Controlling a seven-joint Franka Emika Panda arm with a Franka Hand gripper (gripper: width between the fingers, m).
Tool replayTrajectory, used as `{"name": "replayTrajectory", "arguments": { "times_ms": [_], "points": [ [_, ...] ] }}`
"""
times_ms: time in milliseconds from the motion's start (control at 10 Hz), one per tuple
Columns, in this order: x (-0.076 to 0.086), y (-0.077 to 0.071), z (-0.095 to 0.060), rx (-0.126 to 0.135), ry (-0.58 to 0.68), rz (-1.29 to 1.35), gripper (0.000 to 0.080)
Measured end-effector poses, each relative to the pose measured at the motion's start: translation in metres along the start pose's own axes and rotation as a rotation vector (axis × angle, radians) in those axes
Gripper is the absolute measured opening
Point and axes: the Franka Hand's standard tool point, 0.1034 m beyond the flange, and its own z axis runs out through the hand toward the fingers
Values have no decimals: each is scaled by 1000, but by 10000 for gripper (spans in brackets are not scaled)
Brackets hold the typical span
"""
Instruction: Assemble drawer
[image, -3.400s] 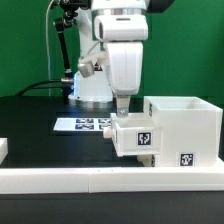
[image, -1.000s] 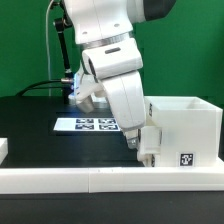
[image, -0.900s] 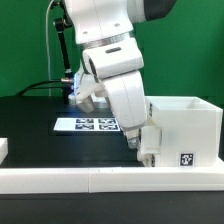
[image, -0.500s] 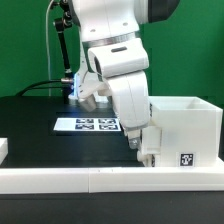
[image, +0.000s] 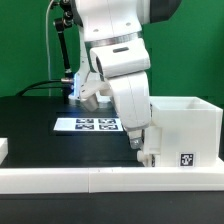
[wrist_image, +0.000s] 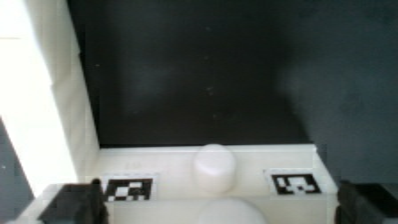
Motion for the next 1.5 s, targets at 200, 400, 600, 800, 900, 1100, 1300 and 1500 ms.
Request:
{"name": "replayTrajectory", "arguments": {
  "times_ms": [200, 400, 600, 800, 900, 1100, 1300, 1500],
  "points": [
    [4, 4, -3, -10, 2, -32, 649],
    [7, 5, -2, -22, -4, -8, 649],
    [8, 6, -1, -24, -12, 10, 649],
    [8, 6, 0, -27, -25, 20, 649],
    [7, 6, 0, -27, -32, 18, 649],
    [4, 5, 0, -27, -33, 22, 649],
    [2, 8, -6, -36, -37, -2, 649],
    [7, 10, -14, -40, -41, 8, 649]
  ]
}}
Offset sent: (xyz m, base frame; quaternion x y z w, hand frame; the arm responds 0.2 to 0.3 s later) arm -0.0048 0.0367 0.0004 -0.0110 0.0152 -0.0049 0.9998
